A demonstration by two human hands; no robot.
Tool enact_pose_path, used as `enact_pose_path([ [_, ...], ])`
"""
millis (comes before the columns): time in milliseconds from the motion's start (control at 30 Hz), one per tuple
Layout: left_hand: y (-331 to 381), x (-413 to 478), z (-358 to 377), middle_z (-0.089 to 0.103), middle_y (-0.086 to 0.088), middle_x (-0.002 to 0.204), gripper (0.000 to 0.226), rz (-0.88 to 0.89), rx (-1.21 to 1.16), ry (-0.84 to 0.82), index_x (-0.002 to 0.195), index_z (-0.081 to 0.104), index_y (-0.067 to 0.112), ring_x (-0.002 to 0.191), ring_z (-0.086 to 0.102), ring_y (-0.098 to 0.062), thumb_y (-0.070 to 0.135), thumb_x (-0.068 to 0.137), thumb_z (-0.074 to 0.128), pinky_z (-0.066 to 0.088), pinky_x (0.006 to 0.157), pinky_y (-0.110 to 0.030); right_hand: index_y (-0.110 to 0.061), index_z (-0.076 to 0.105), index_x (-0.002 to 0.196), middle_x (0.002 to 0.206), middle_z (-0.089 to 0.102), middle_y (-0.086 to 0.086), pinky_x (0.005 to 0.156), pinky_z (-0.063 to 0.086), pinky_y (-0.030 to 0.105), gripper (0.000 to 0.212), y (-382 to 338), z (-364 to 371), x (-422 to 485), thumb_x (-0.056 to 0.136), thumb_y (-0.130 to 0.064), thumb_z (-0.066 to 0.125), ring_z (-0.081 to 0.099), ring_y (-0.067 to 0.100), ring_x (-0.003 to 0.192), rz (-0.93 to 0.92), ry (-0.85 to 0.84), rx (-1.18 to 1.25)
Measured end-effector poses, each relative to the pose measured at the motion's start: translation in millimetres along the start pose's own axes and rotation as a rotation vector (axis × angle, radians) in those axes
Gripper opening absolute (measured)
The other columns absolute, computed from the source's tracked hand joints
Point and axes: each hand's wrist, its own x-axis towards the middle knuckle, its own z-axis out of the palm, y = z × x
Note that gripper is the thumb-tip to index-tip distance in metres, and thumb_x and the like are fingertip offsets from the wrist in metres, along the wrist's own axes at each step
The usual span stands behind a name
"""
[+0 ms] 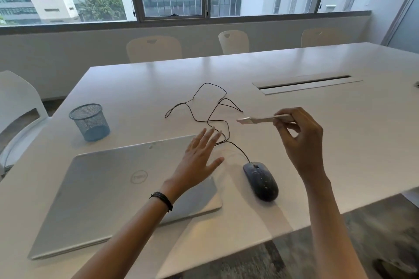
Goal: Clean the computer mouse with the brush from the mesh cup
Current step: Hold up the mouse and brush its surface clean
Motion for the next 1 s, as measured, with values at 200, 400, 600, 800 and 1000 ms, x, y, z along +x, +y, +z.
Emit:
enact_pose_path([
  [200, 33.7, -5.9, 30.0, 0.003, 0.0, 0.159, 0.071, 0.05, -0.132, -0.036, 0.149, 0.011, 0.024, 0.142, -0.006, -0.008, 0.042, 0.093, 0.051, 0.002, 0.117, -0.029, 0.002, 0.065, 0.092, 0.087, 0.066, 0.013, 0.071, 0.05, 0.008, 0.007, 19.1, -21.0, -12.0, 0.085, 0.003, 0.066, 0.064, 0.019, 0.076, 0.056, 0.009, 0.042],
  [400, 56.9, -9.8, 54.1, -0.006, 0.002, 0.159, 0.091, -0.054, -0.261, -0.191, 0.149, -0.004, 0.028, 0.144, -0.009, -0.012, 0.052, 0.085, 0.058, 0.004, 0.116, -0.036, -0.003, 0.064, 0.096, 0.087, 0.067, 0.009, 0.071, 0.052, 0.01, 0.009, 41.2, -32.7, -31.7, 0.087, 0.0, 0.066, 0.069, 0.02, 0.077, 0.177, 0.051, 0.115],
  [600, 68.8, -10.1, 68.5, -0.015, 0.004, 0.158, 0.11, -0.069, -0.181, -0.272, 0.147, -0.014, 0.028, 0.141, -0.021, -0.008, 0.065, 0.075, 0.061, -0.004, 0.117, -0.037, -0.011, 0.062, 0.095, 0.086, 0.067, 0.009, 0.072, 0.055, 0.017, 0.013, 57.8, -37.9, -55.1, 0.087, -0.001, 0.065, 0.07, 0.025, 0.078, 0.29, 0.06, 0.172],
  [800, 71.0, -11.8, 69.6, -0.017, 0.002, 0.157, 0.114, -0.063, -0.112, -0.353, 0.148, -0.015, 0.026, 0.139, -0.024, -0.007, 0.067, 0.074, 0.062, -0.012, 0.114, -0.031, -0.008, 0.064, 0.096, 0.089, 0.069, 0.012, 0.077, 0.058, 0.039, 0.012, 67.8, -39.3, -72.8, 0.087, -0.001, 0.065, 0.07, 0.028, 0.082, 0.371, 0.065, 0.195],
  [1000, 74.8, -7.8, 66.6, -0.012, 0.002, 0.159, 0.115, -0.105, -0.158, -0.389, 0.148, -0.015, 0.026, 0.143, -0.018, -0.01, 0.061, 0.074, 0.067, -0.011, 0.112, -0.026, -0.013, 0.063, 0.095, 0.087, 0.068, 0.01, 0.077, 0.057, 0.04, 0.015, 70.6, -40.9, -76.8, 0.086, -0.002, 0.066, 0.07, 0.029, 0.083, 0.392, 0.046, 0.22],
])
